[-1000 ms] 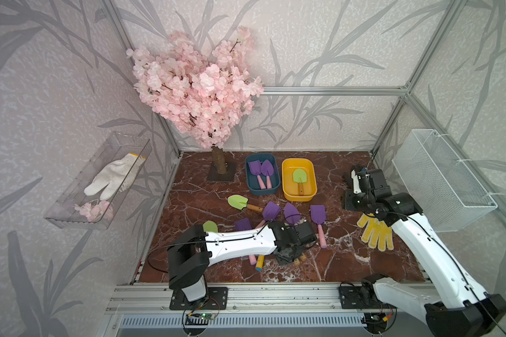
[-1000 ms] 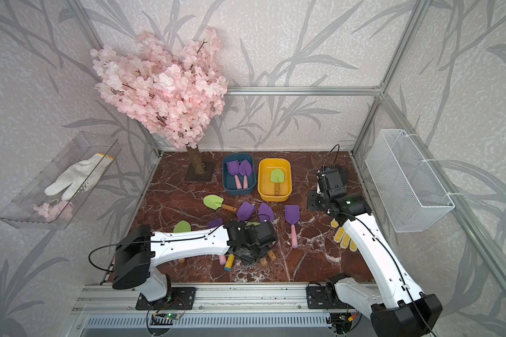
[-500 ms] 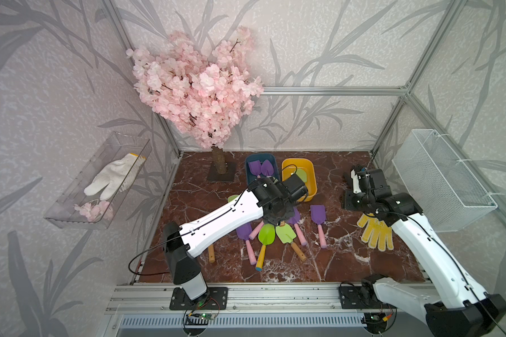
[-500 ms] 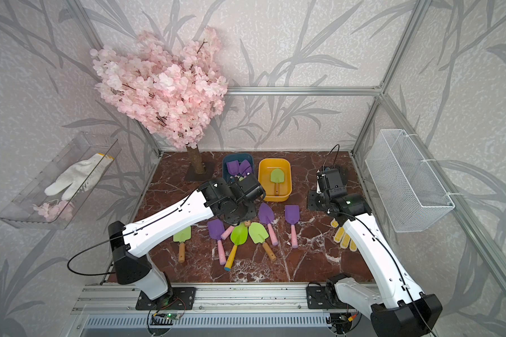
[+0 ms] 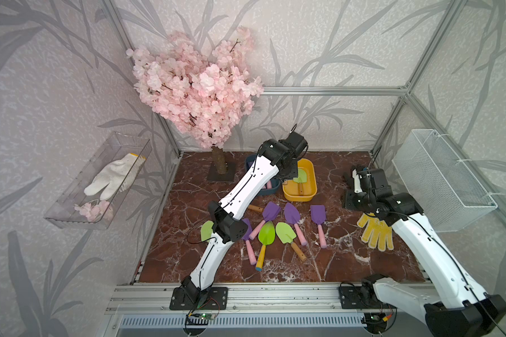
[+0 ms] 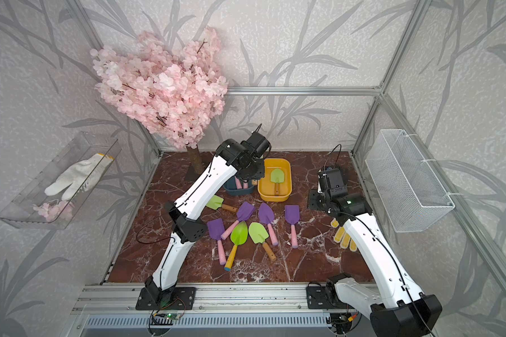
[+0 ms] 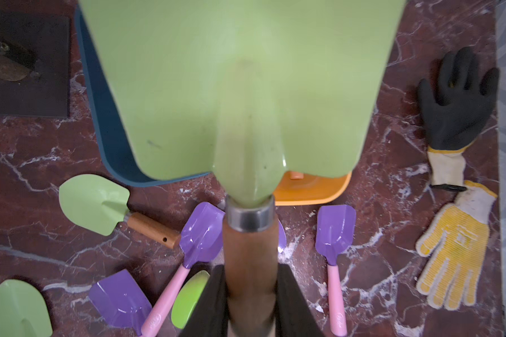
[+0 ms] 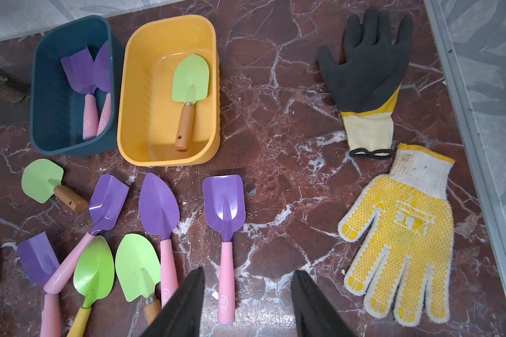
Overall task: Sort the small shovels by color and place them into the storage box
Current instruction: Place the shovel in the storage box.
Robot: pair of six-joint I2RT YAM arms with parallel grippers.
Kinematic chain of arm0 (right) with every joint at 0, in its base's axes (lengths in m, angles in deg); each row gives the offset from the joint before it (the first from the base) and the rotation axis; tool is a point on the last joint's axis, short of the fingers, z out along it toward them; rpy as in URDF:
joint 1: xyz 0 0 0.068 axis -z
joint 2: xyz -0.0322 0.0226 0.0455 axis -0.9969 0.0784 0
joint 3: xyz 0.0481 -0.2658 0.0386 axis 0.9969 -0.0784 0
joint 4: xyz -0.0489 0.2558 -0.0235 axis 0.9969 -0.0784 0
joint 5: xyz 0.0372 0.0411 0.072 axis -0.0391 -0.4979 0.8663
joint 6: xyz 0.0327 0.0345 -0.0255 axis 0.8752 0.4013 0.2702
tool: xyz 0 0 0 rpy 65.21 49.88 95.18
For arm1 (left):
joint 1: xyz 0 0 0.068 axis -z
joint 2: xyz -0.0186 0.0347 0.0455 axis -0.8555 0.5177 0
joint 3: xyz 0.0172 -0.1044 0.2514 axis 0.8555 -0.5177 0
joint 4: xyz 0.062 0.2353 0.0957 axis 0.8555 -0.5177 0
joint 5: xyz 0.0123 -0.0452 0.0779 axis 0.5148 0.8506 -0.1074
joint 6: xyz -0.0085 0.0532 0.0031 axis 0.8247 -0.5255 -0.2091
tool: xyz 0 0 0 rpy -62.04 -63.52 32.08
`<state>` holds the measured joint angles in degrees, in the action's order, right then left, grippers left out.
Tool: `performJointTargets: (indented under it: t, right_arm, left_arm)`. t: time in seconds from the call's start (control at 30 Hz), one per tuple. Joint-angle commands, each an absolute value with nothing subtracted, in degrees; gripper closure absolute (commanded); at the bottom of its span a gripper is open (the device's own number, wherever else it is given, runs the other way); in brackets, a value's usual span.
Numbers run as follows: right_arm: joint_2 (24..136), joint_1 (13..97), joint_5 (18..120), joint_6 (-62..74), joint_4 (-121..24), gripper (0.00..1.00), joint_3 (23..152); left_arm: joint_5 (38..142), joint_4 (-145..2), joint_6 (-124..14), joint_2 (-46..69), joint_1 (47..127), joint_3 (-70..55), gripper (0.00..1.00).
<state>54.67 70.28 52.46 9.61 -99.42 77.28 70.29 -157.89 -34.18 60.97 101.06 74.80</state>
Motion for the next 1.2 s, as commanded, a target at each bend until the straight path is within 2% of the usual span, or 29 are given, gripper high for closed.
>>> performJointTargets:
  t: [0.0, 0.2, 0.57, 1.17]
  right_arm:
    - [54.74, 70.96, 52.85, 9.98, -98.07, 0.47, 77.54]
    - [55.67, 71.18, 53.56, 10.50, -97.59, 0.47, 77.16]
    - [55.85, 71.27, 54.31, 10.37, -97.42, 0.47, 75.91]
    - [56.99, 71.35, 54.70, 10.42, -96.19, 0.47, 74.25]
  left_arm:
    - [70.86, -149.80, -39.37, 62.19, 100.62, 71.33, 0.81]
    - [73.56, -142.15, -42.95, 70.27, 99.22, 76.17, 0.85]
    - [77.86, -133.19, -44.69, 78.32, 98.25, 75.65, 0.86]
    - [76.96, -136.31, -43.55, 82.70, 97.16, 75.31, 0.86]
